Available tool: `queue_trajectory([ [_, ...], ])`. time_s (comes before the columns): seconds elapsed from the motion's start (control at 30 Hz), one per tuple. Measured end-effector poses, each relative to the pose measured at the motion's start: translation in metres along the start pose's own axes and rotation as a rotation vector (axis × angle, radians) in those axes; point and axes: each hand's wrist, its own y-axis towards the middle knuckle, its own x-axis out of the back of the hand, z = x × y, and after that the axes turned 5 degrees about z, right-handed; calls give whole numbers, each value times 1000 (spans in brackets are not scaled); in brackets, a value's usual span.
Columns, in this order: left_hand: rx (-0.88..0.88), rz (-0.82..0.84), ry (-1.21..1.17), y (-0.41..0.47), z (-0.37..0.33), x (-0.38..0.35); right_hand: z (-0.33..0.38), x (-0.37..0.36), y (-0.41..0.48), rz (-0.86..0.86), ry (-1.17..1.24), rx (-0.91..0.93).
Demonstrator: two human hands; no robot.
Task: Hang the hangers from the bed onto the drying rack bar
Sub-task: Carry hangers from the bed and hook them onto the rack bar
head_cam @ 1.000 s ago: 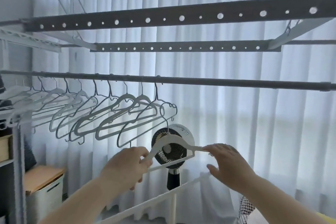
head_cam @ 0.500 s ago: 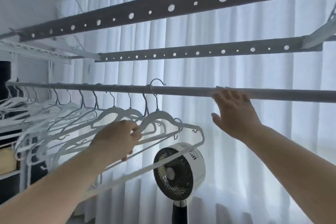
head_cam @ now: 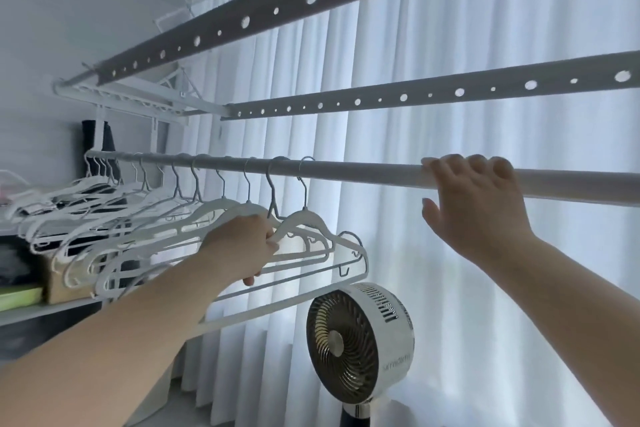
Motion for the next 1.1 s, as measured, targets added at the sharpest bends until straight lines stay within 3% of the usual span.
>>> queue_trajectory([
  [0.23, 44, 3, 124, 3, -16, -5, -4, -12, 2, -147, -29, 43],
  [0.5, 60, 31, 134, -4, -16, -3, -7, -11, -4, -154, -20, 45],
  [0.83, 39, -113, 101, -41, 11, 15, 20, 8, -27, -136, 88, 51],
  [0.93, 6, -198, -16, -78, 40, 20, 51, 25, -39, -49, 214, 35],
  [1.0, 21, -234, -88, -114, 73, 19, 85, 33, -52, 117, 367, 17],
  [1.1, 177, -185, -155, -186, 143, 14, 150, 42, -76, 305, 585, 46],
])
